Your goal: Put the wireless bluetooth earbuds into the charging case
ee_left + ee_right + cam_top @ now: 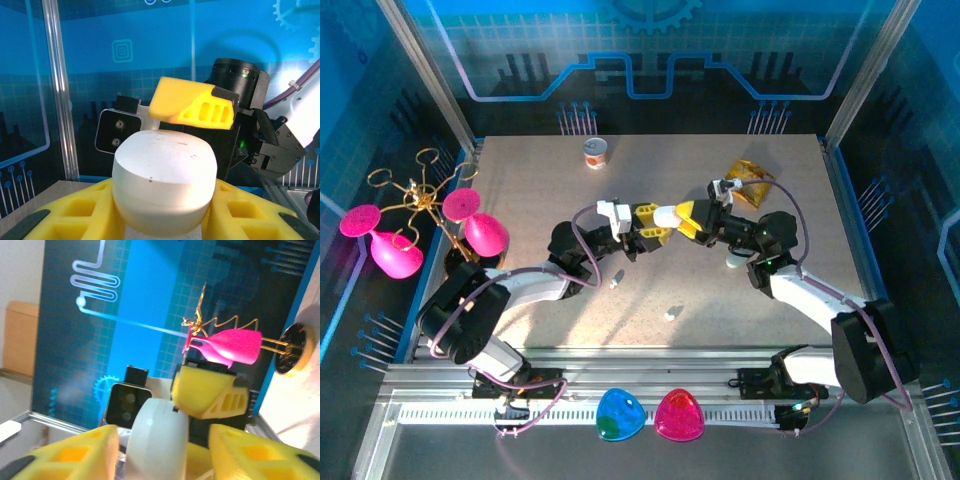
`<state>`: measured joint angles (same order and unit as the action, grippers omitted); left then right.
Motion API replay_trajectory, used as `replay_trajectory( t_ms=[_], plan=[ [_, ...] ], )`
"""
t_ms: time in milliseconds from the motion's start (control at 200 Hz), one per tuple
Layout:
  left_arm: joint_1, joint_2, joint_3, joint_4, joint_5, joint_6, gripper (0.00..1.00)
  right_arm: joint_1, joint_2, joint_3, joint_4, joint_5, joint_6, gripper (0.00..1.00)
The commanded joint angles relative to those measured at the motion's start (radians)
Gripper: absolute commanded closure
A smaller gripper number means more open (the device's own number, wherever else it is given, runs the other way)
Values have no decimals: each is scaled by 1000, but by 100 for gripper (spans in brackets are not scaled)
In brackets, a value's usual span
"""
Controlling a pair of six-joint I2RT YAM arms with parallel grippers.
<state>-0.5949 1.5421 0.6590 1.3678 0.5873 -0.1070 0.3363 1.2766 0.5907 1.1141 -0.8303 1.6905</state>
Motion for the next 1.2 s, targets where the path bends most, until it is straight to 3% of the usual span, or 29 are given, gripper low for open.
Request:
replay_trajectory(
  t_ms=[0, 85, 205, 315, 470, 585, 815, 1196],
  plan=[
    [-1, 13, 15, 22, 31, -28, 71, -22, -58, -10, -76, 28, -130, 38],
    [9, 3, 6, -19, 31, -39, 71, -45, -109, 6, -234, 20, -289, 27],
    [45, -15, -5, -111, 0, -123, 74, -68, -198, 70, -615, 49, -612, 22],
    [77, -29, -38, -120, 43, -167, 74, -51, -259, 177, -964, 98, -963, 20],
    [104, -72, -48, -223, 132, -215, 74, 25, -317, 297, -1254, 235, -1365, 17],
    [104, -100, -53, -301, 177, -201, 74, 92, -311, 369, -1386, 350, -1556, 17],
    [103, -120, -45, -317, 241, -224, 74, 189, -223, 445, -1485, 472, -1677, 18],
    [101, -122, -32, -313, 273, -248, 74, 196, -166, 454, -1475, 552, -1666, 18]
  ],
)
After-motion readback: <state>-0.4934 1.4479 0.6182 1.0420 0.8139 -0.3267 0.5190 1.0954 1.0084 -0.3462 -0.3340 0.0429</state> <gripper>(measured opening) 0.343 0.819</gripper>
